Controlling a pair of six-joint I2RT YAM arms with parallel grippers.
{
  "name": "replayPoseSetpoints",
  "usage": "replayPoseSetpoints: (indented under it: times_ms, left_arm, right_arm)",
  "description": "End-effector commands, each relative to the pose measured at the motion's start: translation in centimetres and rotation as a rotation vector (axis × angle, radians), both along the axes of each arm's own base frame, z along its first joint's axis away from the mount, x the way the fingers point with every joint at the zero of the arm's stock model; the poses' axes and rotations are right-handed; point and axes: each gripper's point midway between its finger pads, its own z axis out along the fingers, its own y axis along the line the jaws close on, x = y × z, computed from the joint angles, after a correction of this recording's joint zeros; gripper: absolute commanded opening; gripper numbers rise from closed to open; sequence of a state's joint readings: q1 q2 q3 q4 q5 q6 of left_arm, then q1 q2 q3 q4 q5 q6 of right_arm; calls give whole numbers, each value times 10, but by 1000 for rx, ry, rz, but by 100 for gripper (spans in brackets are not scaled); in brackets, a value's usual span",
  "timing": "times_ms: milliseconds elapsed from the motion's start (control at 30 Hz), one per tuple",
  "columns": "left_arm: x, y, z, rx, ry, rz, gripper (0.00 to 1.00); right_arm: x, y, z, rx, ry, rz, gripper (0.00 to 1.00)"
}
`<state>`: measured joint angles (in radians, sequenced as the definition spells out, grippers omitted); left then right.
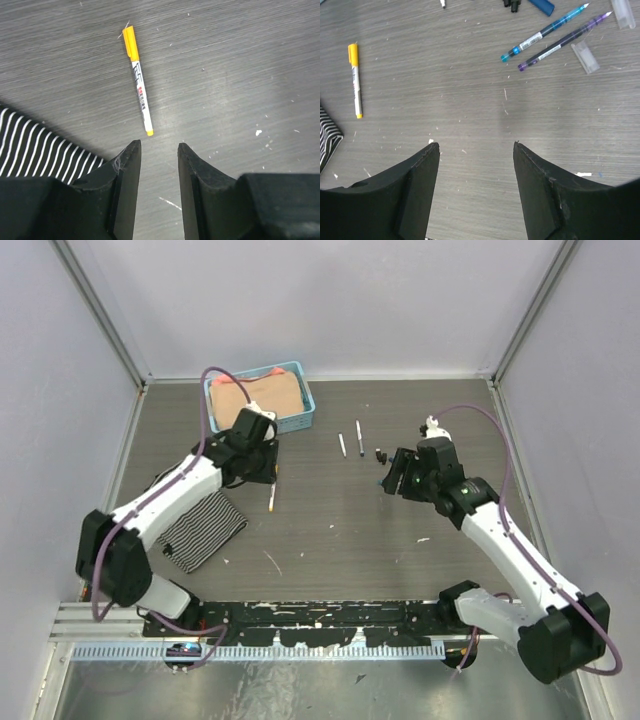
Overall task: Insert the pens into the pen caps
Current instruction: Place the pen at the center of the board, then pick up the pen from the center of the board.
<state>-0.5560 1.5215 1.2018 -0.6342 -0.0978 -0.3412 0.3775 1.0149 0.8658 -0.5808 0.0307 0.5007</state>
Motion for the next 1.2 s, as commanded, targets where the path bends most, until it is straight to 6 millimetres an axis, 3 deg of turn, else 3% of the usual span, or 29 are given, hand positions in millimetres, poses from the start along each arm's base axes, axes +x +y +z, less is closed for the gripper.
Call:
replayPoseSetpoints:
  times_ms: [0,300,433,700,867,1167]
  left_arm:
    - [-18,14,34,-1,-49,-40,43]
    - [-56,31,63,-41,-109,-98,45]
    - [-64,46,76,-2,-158,-99,47]
    - [-75,54,67,3,-166,-103,49]
    - [-76,52,69,-24,-174,-98,48]
    - [-77,53,69,-24,-175,-97,49]
  right_arm:
    - [32,-1,20,-38,-68,-39,66]
    - [86,26,6,-82,-37,57,65]
    - [113,36,-3,-102,-21,69,64]
    - [172,57,-25,-156,18,107,59]
    - [204,67,-50,-195,52,117,57]
    - [251,63,-75,-250,59,88,50]
